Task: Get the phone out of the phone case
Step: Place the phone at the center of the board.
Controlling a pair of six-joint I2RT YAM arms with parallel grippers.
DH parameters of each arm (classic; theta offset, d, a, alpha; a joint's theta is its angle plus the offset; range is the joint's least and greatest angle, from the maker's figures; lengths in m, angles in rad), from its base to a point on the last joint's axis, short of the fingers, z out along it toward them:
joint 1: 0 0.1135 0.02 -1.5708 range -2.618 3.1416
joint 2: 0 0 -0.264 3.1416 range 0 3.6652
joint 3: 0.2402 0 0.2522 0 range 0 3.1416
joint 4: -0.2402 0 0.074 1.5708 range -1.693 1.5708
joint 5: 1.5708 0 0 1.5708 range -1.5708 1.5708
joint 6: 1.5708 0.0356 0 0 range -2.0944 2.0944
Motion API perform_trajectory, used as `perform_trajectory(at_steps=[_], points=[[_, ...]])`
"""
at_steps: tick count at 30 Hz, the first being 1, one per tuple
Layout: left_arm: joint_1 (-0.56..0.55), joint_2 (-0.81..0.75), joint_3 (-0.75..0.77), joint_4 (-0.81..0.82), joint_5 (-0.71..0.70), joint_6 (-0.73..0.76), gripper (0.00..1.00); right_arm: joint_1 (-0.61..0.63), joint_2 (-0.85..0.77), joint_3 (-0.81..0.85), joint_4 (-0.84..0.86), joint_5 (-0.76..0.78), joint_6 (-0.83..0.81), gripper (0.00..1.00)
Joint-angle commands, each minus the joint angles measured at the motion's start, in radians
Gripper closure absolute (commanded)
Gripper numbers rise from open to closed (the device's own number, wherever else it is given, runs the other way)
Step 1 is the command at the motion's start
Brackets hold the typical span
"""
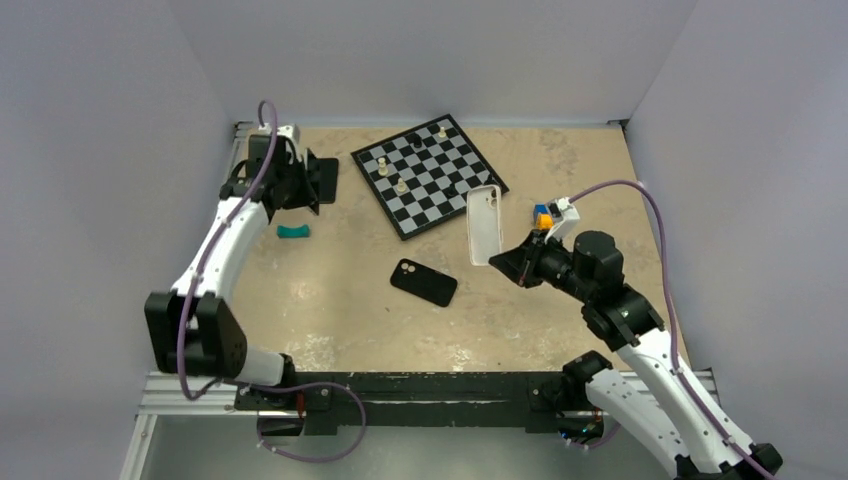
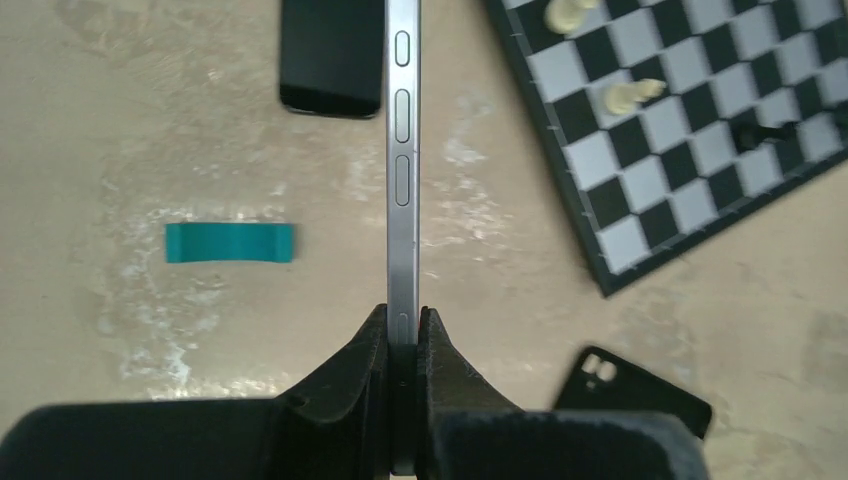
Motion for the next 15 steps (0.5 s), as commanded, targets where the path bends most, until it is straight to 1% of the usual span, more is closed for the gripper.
perform_trajectory(at_steps=[1, 3, 6, 8, 9, 11, 13, 15], points=[[0.109, 0.165, 0.122, 0.027, -0.011, 0.134, 1.0, 0.003, -0.065, -0.008, -0.066, -0.09, -0.021, 1.0], [0.144, 0.265, 0.186, 0.044, -0.042, 0.183, 1.0, 0.003, -0.077, -0.002, -0.095, -0.105, -0.034, 1.0], [0.179, 0.47, 0.379, -0.053, -0.025, 0.225, 1.0, 0.003, -0.078, 0.007, -0.127, -0.128, -0.055, 1.0], [0.204, 0.557, 0.47, -0.091, 0.003, 0.237, 1.0, 0.003, -0.085, 0.014, -0.147, -0.133, -0.06, 1.0], [0.211, 0.582, 0.492, -0.078, 0.006, 0.247, 1.0, 0.002, -0.092, 0.017, -0.152, -0.137, -0.06, 1.0], [0.228, 0.641, 0.55, -0.084, 0.046, 0.257, 1.0, 0.003, -0.105, 0.019, -0.154, -0.141, -0.059, 1.0], [0.249, 0.742, 0.673, -0.166, 0.131, 0.256, 1.0, 0.003, -0.113, 0.015, -0.146, -0.142, -0.053, 1.0], [0.254, 0.833, 0.78, -0.238, 0.171, 0.248, 1.0, 0.003, -0.107, 0.016, -0.13, -0.155, -0.048, 1.0]])
